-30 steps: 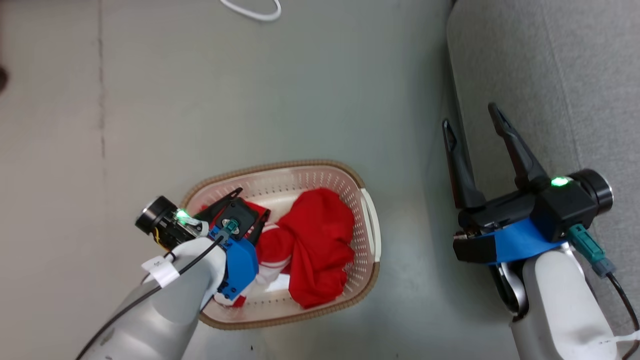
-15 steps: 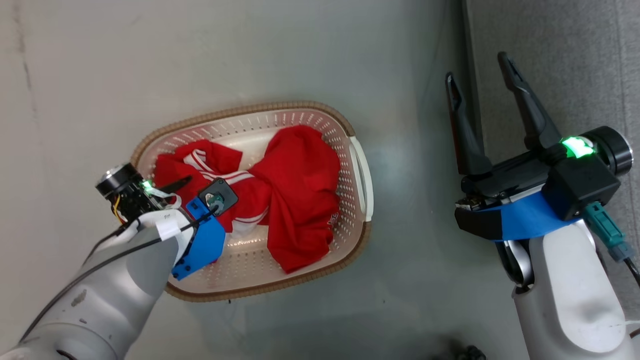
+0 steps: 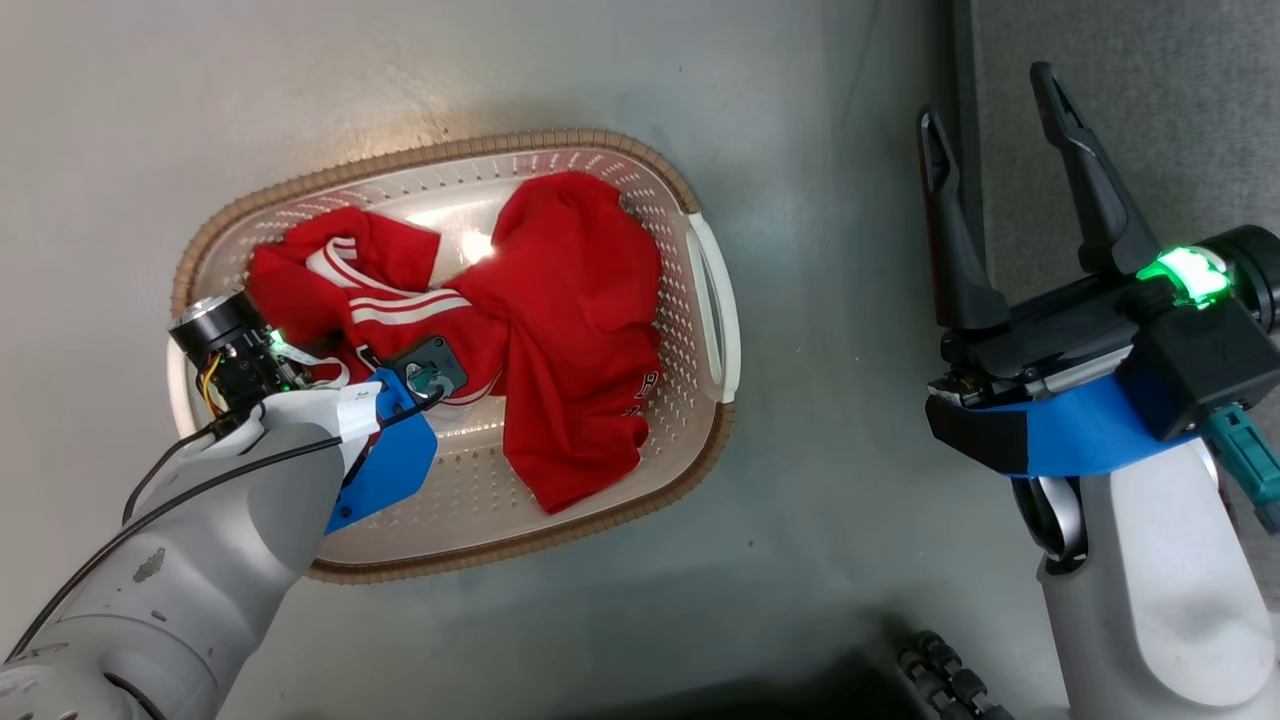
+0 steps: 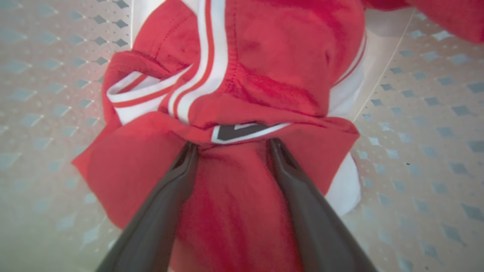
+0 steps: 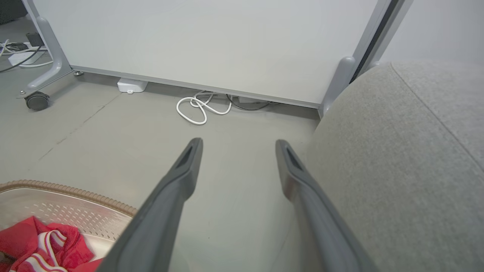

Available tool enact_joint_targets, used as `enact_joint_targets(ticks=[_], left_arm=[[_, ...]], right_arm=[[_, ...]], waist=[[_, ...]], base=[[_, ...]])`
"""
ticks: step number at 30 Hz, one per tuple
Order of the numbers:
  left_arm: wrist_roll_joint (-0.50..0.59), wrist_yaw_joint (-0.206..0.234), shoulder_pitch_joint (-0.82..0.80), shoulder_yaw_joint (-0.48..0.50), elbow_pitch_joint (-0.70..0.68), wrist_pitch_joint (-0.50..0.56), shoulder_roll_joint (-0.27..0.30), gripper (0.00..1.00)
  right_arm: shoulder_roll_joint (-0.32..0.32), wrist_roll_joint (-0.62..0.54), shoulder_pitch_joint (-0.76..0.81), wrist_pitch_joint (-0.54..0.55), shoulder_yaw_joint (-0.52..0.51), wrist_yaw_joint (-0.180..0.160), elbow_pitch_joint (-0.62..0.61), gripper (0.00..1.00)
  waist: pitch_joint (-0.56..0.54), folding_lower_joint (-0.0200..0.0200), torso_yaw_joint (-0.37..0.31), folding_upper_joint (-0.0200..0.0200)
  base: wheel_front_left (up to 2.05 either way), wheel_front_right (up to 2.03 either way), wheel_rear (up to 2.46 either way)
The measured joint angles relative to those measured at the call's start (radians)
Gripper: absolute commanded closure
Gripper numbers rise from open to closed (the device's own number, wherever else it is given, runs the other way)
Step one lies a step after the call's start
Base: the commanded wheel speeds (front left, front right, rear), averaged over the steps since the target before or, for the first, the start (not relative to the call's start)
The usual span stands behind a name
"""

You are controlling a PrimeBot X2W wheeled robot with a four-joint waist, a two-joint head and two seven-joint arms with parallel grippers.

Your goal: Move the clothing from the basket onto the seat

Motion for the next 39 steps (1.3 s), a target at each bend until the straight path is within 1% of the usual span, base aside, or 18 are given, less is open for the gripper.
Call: enact_joint_targets(ticks=[5, 6, 7, 8, 13, 17, 21, 26, 31, 39], left_arm=[[0.026, 0.0, -0.008, -0.002, 0.002, -0.01, 0.002, 0.0], [0.033, 0.0, -0.01, -0.002, 0.003, -0.011, 0.003, 0.29], [0.046, 0.0, -0.012, -0.002, 0.005, -0.017, 0.004, 0.69], [0.058, 0.0, -0.013, -0.002, 0.007, -0.022, 0.005, 1.0], [0.067, 0.0, -0.015, -0.002, 0.015, -0.05, 0.006, 1.0], [0.063, 0.0, -0.021, -0.002, 0.019, -0.114, 0.004, 1.0], [0.038, 0.0, -0.023, 0.001, 0.022, -0.182, -0.016, 1.0], [-0.004, 0.0, -0.022, 0.025, 0.026, -0.251, -0.047, 1.0], [-0.082, 0.0, -0.001, 0.087, 0.029, -0.309, -0.078, 1.0], [-0.165, 0.007, 0.06, 0.153, 0.023, -0.364, -0.12, 1.0]], right_arm=[[0.0, -0.004, 0.0, 0.0, -0.002, 0.0, -0.022, 0.0], [0.0, -0.004, -0.001, 0.0, -0.002, 0.0, -0.025, 0.0], [0.0, -0.003, -0.002, 0.0, -0.003, 0.0, -0.026, 0.0], [0.0, -0.003, -0.003, 0.0, -0.002, 0.0, -0.026, 0.0], [0.0, 0.006, -0.01, 0.0, -0.004, 0.0, -0.019, 0.0], [0.0, 0.015, -0.012, 0.0, -0.007, 0.0, -0.014, 0.0], [0.0, 0.019, -0.011, 0.0, -0.015, 0.0, -0.008, 0.0], [0.0, 0.017, -0.002, 0.0, -0.016, 0.0, 0.013, 0.0], [0.0, 0.021, 0.016, 0.0, -0.022, 0.0, 0.028, 0.0], [0.0, 0.022, 0.077, 0.0, -0.037, 0.0, 0.059, 0.0]], waist=[[0.041, 0.0, -0.004, 0.0], [0.047, 0.0, -0.004, 0.0], [0.052, 0.0, -0.005, 0.0], [0.056, 0.0, -0.006, 0.0], [0.049, 0.0, -0.008, 0.0], [0.024, -0.0001, -0.007, 0.0], [-0.014, -0.0001, 0.002, 0.0], [-0.08, -0.0001, 0.019, 0.0], [-0.157, -0.0001, 0.038, 0.0], [-0.3, -0.0002, 0.066, 0.0]], base=[[0.0, 0.0, 0.0], [0.0, 0.0, 0.0], [0.0, 0.0, 0.0], [0.0, 0.0, 0.0], [0.0, 0.0, 0.0], [0.0, 0.0, 0.0], [0.0, 0.0, 0.0], [0.0, 0.0, 0.0], [0.0, 0.0, 0.0], [0.0, 0.0, 0.0]])
